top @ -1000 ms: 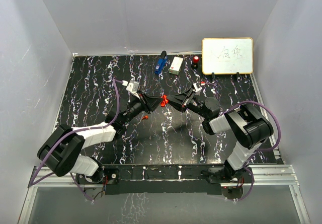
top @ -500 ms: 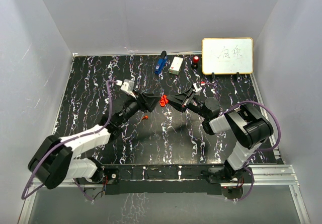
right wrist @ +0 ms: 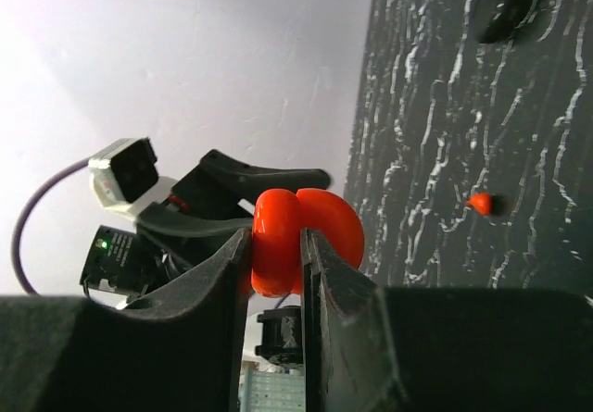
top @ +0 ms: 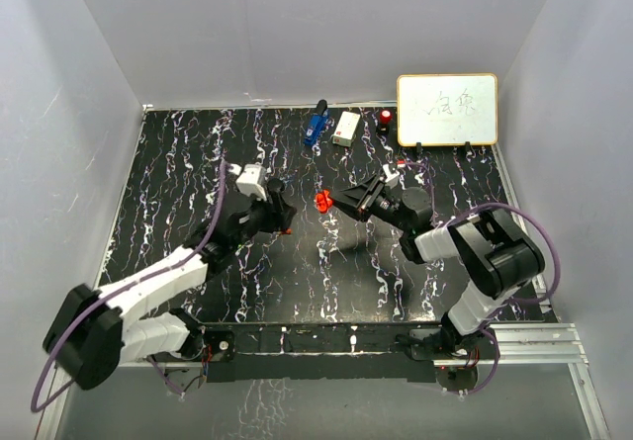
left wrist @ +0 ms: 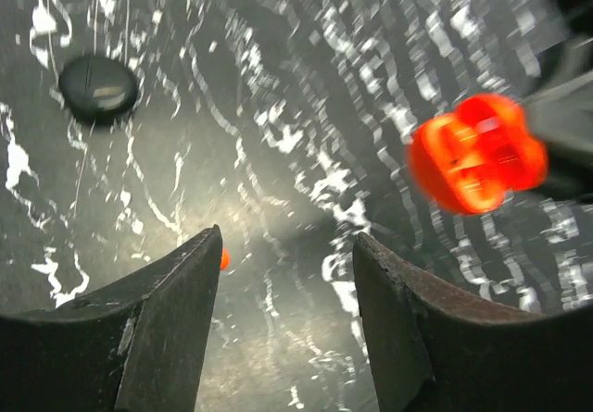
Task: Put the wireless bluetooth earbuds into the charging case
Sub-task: Pick up the earbud from the center of the board.
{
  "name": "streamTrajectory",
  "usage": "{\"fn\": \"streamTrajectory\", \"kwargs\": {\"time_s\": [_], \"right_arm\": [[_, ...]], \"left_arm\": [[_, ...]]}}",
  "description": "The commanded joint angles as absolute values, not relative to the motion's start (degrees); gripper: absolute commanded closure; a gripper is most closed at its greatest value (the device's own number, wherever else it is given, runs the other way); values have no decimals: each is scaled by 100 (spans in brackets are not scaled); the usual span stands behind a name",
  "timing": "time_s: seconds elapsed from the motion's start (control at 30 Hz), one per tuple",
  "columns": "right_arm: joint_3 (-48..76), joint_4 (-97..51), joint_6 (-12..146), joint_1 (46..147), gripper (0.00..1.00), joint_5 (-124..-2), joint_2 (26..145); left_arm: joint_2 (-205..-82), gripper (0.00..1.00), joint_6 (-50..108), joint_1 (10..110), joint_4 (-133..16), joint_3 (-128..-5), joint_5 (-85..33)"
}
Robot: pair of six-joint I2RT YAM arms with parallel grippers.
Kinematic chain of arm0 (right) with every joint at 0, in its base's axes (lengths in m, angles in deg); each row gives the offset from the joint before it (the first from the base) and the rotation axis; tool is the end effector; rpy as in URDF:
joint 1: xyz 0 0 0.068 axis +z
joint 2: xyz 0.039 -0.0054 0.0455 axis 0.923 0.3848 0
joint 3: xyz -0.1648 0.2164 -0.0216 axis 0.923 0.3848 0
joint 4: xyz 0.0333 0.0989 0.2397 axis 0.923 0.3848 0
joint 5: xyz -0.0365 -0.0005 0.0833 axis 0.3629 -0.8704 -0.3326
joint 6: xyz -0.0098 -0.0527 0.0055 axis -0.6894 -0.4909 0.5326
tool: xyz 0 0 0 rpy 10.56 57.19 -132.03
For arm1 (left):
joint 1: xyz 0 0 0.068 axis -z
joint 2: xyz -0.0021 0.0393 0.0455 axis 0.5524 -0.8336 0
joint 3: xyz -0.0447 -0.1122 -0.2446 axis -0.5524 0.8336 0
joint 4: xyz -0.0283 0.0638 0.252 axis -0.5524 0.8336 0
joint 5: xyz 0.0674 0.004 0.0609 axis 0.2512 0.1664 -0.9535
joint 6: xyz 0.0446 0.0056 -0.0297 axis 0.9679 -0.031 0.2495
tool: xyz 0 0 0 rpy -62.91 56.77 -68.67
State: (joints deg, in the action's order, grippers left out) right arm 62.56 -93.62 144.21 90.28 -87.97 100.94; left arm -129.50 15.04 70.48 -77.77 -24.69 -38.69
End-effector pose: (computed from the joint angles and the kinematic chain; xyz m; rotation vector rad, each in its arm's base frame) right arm 0.2653 0.1328 0.1697 0.4710 1.8574 1.8136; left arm 0.1959 -0.1438 0.2519 0.1218 1.7880 -0.7216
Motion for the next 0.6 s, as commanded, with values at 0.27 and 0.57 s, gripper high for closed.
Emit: {"fn": "streamTrajectory", "kwargs": {"time_s": [0.27, 0.57], "right_arm": [[5723, -6540, 12329, 8949, 95, -8042, 8338], [5730, -6430, 12250, 8937, 95, -8065, 8300]], "left_arm": [[-14516, 44, 2240, 7299, -6216, -3582, -4497], [-15199, 45, 2331, 7315, -6002, -3853, -4467]]}}
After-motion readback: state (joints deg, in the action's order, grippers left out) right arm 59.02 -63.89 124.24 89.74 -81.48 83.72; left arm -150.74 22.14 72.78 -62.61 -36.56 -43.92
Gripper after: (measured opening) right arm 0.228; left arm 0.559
